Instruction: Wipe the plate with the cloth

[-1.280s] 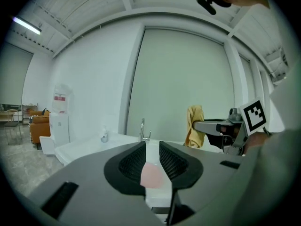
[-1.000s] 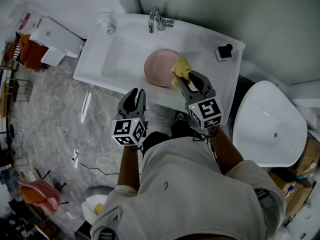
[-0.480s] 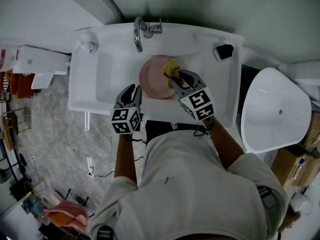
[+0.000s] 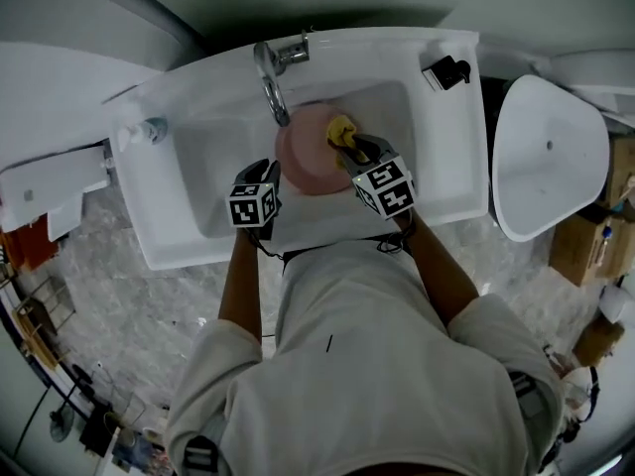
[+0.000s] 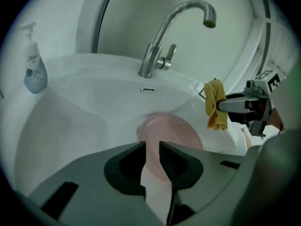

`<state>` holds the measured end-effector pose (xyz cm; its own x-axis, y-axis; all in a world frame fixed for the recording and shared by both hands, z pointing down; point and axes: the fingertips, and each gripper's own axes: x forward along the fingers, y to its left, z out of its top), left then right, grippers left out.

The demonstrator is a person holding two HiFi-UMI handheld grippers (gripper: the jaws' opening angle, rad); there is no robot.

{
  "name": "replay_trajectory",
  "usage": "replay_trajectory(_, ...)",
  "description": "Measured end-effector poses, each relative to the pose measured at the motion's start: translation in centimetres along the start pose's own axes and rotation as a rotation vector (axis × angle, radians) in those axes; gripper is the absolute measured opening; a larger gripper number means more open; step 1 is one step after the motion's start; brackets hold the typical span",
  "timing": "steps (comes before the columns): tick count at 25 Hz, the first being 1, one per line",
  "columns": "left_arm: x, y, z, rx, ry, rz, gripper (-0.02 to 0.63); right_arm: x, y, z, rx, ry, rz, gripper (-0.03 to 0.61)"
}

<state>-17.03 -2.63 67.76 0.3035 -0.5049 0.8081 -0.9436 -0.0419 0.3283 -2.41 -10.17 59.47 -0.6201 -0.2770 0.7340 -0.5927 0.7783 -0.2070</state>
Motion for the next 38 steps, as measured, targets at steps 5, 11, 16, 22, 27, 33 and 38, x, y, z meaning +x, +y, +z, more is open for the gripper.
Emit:
replay_trajectory(5,4.6,1.5,-2.9,0.007,0.128,-0.051,0.101,1.5,-0.4,-3.3,0.062,0.082,-0.058,0.091)
replay_trajectory(11,7.4,1.7,-3.6,0.015,0.160,-0.084,0.101,1.2,-0.1,-4.6,0.091,0.113,-0.099,0.092)
replay_trajectory(16,7.8,2.5,-2.7,0.091,0.127,-0.028,0.071,0.6,1.0,-4.9,0.081,0.125,-0.109,0.092)
replay_trajectory(22,7.1,3.3,-2.8,0.046,0.118,0.011,0.072,0.2,1.5,-4.7,0.073,0.123,-0.100,0.092)
replay_trajectory(27,7.7,3.6,-3.1,-0.069,0.107,-0.003,0.072,0.8,1.4,-5.0,0.040,0.139,-0.040,0.092)
replay_trajectory(33,7.3,3.6,-2.7,-0.132,0.082,-0.009,0.077,1.1,0.6,-4.7,0.005,0.151,-0.010,0.092)
replay_trajectory(38,7.4,2.5,-2.8,-0.172,0.101,-0.051,0.100,1.1,0.3,-5.1,-0.014,0.173,0.009,0.092)
